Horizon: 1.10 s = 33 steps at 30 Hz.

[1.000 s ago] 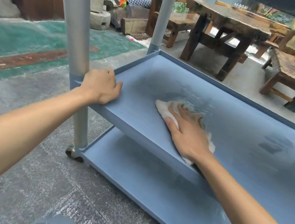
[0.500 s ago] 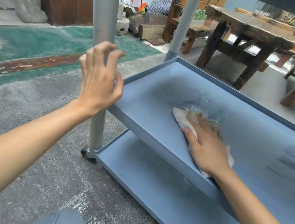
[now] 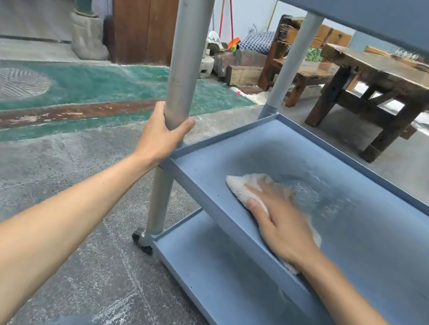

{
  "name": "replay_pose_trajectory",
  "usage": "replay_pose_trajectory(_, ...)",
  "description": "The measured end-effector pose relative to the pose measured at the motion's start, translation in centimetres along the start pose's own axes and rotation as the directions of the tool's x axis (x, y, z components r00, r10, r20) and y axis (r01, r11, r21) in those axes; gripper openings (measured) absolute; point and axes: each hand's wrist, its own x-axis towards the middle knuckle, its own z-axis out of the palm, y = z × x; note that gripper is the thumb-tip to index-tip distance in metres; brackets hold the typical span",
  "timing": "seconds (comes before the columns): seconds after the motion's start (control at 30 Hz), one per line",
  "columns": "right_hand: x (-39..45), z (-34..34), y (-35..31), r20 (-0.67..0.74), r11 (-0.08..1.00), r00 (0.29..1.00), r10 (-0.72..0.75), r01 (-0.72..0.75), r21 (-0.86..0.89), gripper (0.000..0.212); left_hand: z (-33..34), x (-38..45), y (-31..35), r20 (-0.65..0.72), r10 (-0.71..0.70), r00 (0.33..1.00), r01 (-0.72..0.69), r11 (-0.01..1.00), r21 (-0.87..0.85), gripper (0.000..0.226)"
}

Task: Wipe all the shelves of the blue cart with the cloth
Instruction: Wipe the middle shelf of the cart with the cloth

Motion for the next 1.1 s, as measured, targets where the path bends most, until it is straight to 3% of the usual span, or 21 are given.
replay_pose_trajectory(0.13,3.5,1.7,-2.6,0.112,0.993,0.987,-0.118,0.12,-0.015,0.046,0.1,0.7,-0.6,-0.027,0.048,0.998,-0.049,0.998,-0.033,0.051)
replay_pose_trajectory(0.37,8.1,3.1,-3.9,0.147,0.964,0.954,-0.262,0.264,0.004,0.048,1.0,0.9,-1.7,-0.108,0.117,0.987,-0.12,0.993,-0.018,0.054)
replay_pose_trajectory(0.5,11.2,3.9,-4.9,0.153,0.965,0.955,-0.255,0.261,-0.021,0.042,1.6,1.2,-2.1,-0.16,0.12,0.98,-0.137,0.985,-0.1,0.05)
replay_pose_trajectory(0.7,13.1,3.7,-3.1,0.136,0.959,0.951,-0.278,0.282,-0.007,0.043,2.7,2.2,-1.9,-0.307,0.082,0.948,-0.113,0.99,-0.087,0.024)
replay_pose_trajectory(0.93,17.2,2.5,2.7,0.095,0.958,0.956,-0.277,0.283,-0.052,0.04,3.0,2.1,-2.3,-0.338,0.103,0.935,-0.133,0.989,-0.067,0.025)
replay_pose_trajectory(1.1,22.0,-0.1,10.9,0.039,0.997,0.996,-0.081,0.082,-0.012,0.042,3.2,2.0,-2.2,-0.366,0.102,0.925,-0.132,0.989,-0.058,0.027)
